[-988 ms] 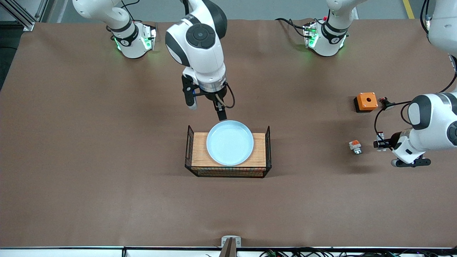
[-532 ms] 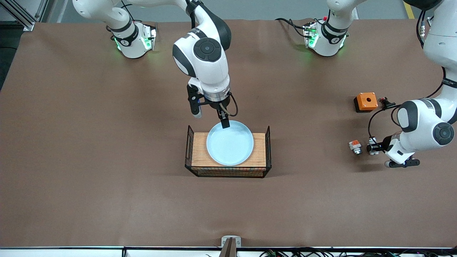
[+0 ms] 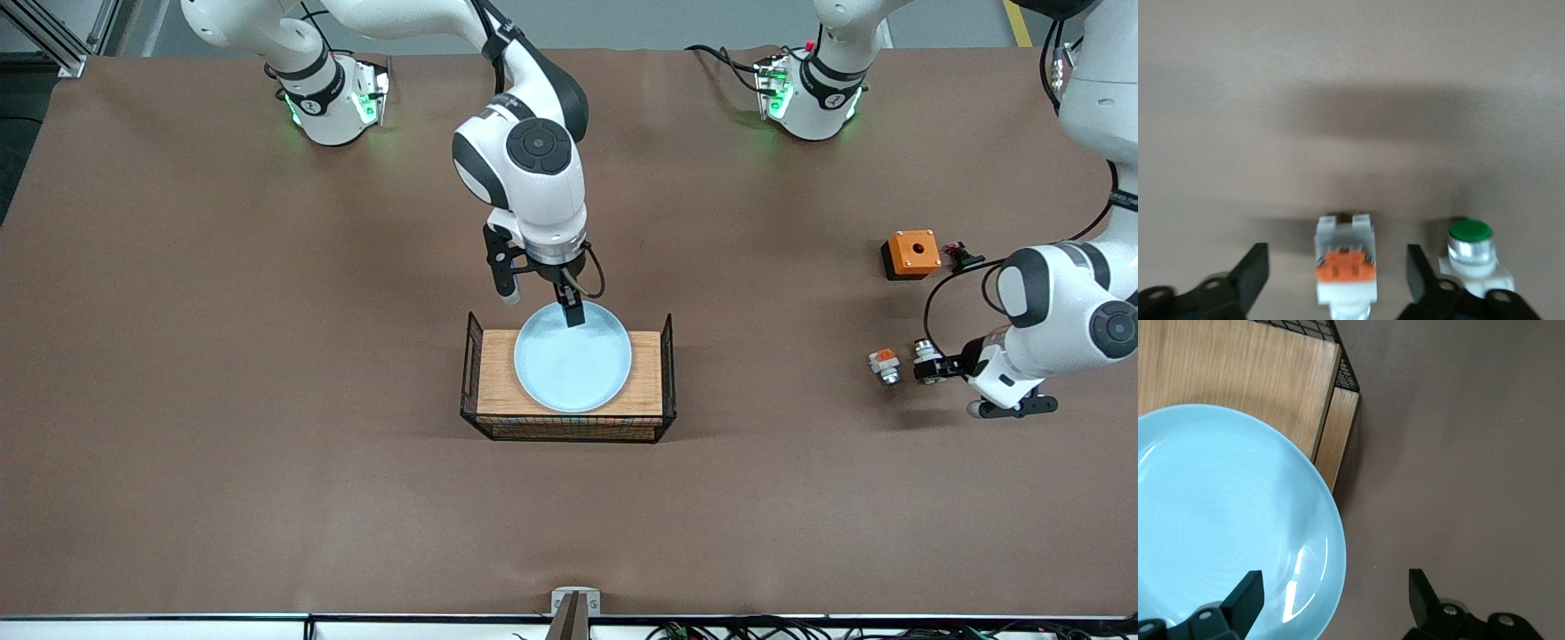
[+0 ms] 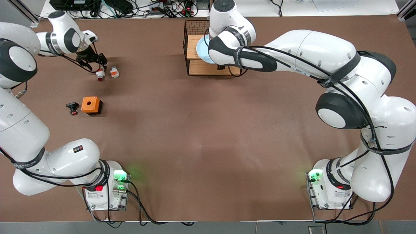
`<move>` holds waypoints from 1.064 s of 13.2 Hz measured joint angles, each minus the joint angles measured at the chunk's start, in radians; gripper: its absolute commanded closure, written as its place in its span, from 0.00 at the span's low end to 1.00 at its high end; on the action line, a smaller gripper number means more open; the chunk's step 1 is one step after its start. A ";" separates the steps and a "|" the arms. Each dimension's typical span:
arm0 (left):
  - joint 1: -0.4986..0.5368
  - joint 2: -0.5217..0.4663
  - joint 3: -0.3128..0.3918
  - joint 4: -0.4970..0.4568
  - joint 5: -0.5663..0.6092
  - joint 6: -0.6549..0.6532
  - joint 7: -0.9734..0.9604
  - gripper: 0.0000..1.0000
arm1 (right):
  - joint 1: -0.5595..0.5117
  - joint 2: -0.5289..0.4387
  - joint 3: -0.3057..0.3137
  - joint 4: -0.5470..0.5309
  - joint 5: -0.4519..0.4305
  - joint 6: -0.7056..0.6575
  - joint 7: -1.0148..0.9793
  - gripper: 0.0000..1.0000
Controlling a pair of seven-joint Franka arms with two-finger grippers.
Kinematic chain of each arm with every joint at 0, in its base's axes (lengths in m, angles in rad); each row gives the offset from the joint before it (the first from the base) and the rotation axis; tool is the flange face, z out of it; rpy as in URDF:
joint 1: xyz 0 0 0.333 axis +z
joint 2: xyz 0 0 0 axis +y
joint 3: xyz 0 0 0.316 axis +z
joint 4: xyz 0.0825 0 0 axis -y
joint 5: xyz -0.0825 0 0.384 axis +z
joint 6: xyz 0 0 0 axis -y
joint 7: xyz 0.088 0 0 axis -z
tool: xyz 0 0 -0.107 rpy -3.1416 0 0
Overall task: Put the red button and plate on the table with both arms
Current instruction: 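Set the button down with the left gripper while the right gripper grips the plate, then lift the blue plate out of the tray with the right gripper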
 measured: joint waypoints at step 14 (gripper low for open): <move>-0.002 -0.324 -0.110 0.408 -0.092 -0.641 0.004 0.00 | -0.001 0.026 -0.003 0.011 -0.001 0.009 -0.001 0.68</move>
